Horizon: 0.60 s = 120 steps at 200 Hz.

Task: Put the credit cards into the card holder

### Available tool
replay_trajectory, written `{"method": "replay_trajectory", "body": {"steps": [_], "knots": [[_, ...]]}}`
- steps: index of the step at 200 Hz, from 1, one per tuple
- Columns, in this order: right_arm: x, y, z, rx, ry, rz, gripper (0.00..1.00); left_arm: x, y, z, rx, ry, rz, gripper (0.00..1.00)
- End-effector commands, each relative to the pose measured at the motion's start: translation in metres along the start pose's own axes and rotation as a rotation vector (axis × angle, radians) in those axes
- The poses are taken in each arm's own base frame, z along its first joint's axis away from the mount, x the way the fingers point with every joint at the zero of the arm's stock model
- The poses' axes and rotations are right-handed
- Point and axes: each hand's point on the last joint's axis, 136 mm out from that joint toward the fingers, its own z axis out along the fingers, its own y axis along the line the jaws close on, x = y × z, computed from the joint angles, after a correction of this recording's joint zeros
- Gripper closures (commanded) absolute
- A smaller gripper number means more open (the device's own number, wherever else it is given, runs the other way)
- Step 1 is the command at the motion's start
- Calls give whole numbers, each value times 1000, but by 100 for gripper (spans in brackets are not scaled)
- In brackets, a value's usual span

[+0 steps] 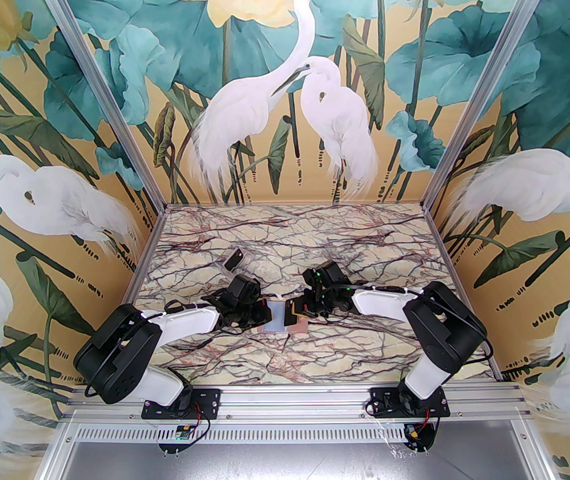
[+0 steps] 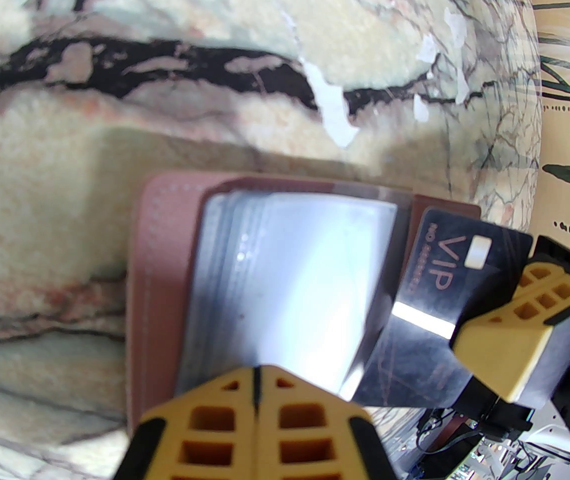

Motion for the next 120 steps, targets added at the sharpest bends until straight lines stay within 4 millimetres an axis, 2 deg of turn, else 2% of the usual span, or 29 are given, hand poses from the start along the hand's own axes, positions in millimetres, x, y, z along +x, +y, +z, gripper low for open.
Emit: {"method": "replay_trajectory", "body": {"steps": [1, 51, 78, 120], "knots": [[4, -7, 5, -4, 15, 27, 100, 15, 27, 4, -99, 41, -33, 94], [6, -15, 11, 5, 29, 45, 100, 9, 23, -8, -129, 28, -8, 75], [8, -17, 14, 2, 34, 51, 100, 4, 20, -14, -145, 15, 13, 70], [8, -20, 16, 3, 37, 57, 100, 0, 19, -17, -164, 11, 31, 70]]}}
